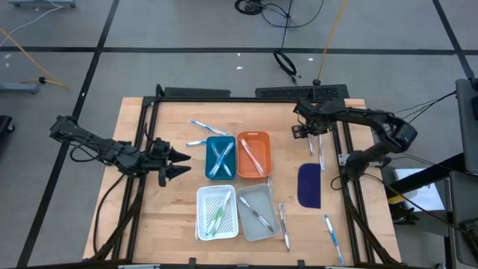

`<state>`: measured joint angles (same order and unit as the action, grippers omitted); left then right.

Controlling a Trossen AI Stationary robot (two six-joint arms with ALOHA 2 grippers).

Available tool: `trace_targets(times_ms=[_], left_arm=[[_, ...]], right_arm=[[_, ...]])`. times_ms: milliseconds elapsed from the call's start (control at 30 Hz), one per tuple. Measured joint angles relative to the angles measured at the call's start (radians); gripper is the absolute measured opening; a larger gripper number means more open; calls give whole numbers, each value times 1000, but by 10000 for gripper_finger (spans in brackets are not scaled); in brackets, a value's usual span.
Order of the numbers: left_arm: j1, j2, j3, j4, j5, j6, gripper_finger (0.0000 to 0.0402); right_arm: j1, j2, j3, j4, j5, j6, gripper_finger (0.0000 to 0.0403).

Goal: Pick & Place Toothbrushes
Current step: Put the purple toothbrush into the gray bin

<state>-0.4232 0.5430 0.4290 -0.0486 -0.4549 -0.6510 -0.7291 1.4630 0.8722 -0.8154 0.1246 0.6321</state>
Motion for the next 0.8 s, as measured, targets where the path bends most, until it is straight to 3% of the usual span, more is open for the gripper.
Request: trace_targets(times_ms=[467,800], left_arm=[[0,0,0,0,0,-4,271],[0,0,0,0,0,-8,271]], right_arm=[[-46,119,0,48,-27,-48,187],[-64,173,3,78,-81,-77,120]])
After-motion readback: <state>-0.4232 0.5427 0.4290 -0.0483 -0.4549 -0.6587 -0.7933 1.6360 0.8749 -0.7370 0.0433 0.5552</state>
